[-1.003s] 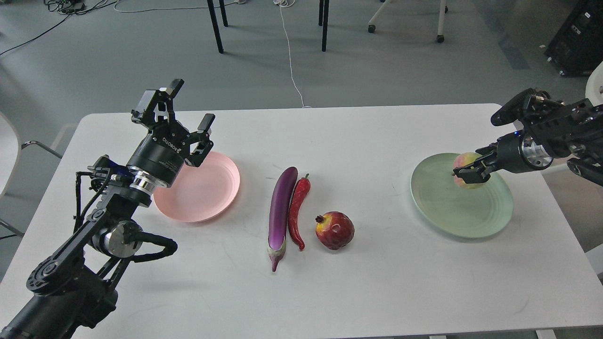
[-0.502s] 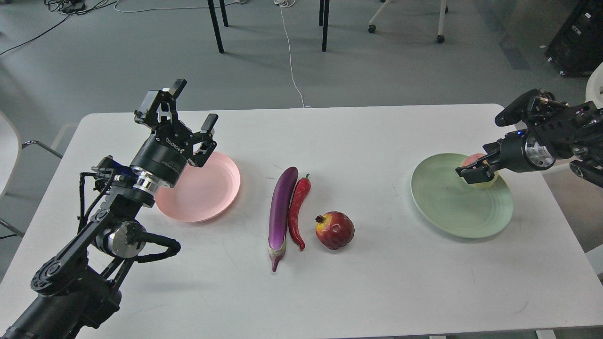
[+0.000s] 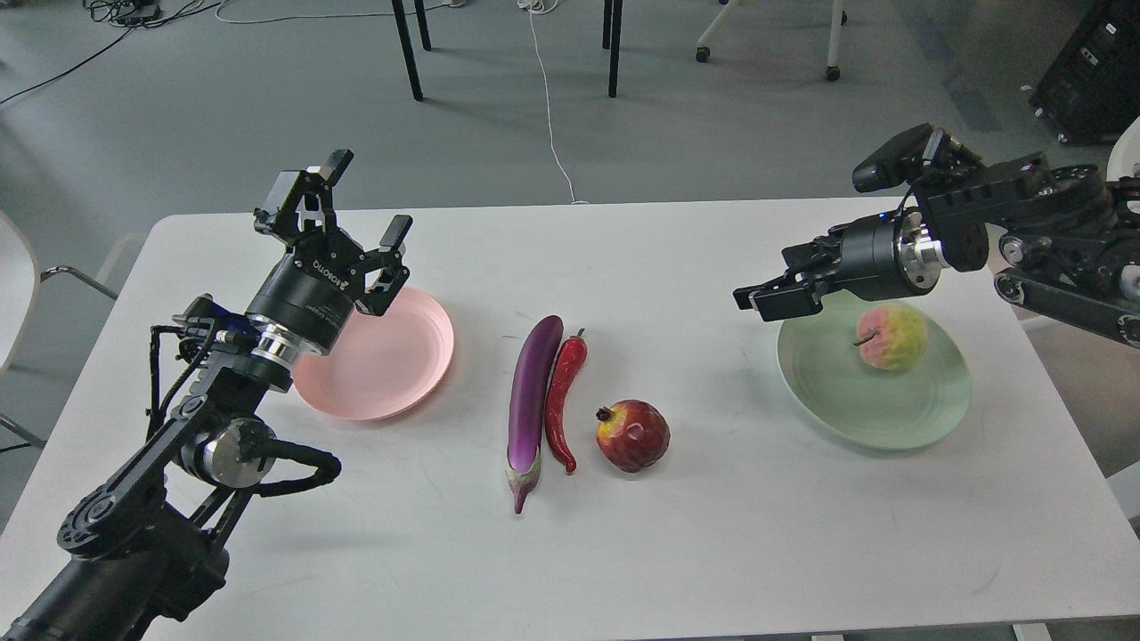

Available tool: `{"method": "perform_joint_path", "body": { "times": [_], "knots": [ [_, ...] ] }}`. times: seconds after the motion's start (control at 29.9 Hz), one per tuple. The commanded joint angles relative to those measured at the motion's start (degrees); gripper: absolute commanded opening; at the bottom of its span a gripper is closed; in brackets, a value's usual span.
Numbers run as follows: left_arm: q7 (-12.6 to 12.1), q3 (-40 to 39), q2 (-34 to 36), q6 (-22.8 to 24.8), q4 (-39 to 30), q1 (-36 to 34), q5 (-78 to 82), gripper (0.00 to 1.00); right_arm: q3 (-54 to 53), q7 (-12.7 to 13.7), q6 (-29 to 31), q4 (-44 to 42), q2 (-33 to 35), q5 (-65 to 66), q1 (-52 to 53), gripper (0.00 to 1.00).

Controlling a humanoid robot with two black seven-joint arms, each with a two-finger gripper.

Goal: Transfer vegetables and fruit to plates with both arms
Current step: 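Move the right gripper down to the red apple and grasp it, then carry the red apple onto the green plate and release it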

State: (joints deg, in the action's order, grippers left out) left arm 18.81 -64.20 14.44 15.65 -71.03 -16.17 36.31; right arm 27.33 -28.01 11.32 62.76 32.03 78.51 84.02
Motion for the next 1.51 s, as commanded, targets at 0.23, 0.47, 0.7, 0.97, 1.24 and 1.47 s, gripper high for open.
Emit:
{"method": "perform_joint_path", "body": {
  "times": [0.23,0.47,0.7,0.97,1.24,1.47],
  "knots": [
    [0.00,-0.05,-0.03,-0.10,0.10,0.00,0.07,0.98,2.46,0.01,0.02,1.14,-8.21,-0.20,-2.46,0.97],
    [0.00,0.04,-0.03,-0.10,0.01,0.00,0.07,0.98,2.73,0.01,2.11,1.49,-10.50,-0.12,-2.20,0.97],
    [0.00,0.04,-0.03,-0.10,0.01,0.09,0.07,0.98,2.73,0.01,5.29,1.49,-12.60,-0.03,-2.02,0.97],
    [-0.09,0.04,0.15,-0.10,0.01,0.09,0.07,0.98,3.87,0.01,5.29,0.96,-15.68,0.06,-2.02,0.96],
    [-0.09,-0.05,0.23,-0.10,0.01,0.09,0.07,0.98,4.13,0.01,3.80,-1.32,-18.76,0.06,-3.07,0.93],
    [-0.09,-0.22,0.24,-0.10,0.01,0.09,-0.01,0.98,5.45,0.01,3.36,-3.69,-21.05,0.15,-3.07,0.89]
  ]
}}
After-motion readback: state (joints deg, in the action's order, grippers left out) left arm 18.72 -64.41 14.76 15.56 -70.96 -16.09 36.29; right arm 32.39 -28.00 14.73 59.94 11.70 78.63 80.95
